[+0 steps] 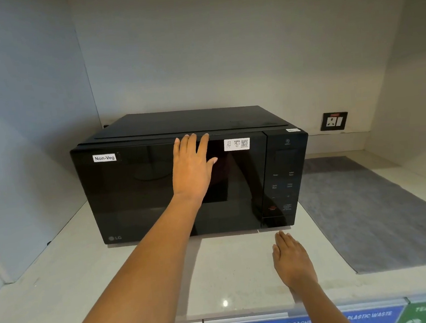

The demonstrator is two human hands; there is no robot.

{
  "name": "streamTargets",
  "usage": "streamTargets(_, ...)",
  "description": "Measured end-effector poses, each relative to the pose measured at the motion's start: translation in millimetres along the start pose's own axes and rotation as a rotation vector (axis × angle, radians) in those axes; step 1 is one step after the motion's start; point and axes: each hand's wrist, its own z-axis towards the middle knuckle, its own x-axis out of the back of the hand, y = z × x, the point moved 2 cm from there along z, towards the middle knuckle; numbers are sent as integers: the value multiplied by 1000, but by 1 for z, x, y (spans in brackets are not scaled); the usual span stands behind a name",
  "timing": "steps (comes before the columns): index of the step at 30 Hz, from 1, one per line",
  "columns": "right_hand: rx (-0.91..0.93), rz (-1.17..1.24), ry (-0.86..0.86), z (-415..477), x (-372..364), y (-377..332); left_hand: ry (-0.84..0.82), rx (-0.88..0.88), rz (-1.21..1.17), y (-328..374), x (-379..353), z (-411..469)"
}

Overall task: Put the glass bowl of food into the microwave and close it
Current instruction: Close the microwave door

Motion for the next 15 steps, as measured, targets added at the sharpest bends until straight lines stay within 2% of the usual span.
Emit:
streamTargets(7,6,59,66,-15,3,0,1,-45,-62,-10,6,-10)
streamTargets(15,110,23,2,-66,3,5,-76,-53,-3,-11,18,-20)
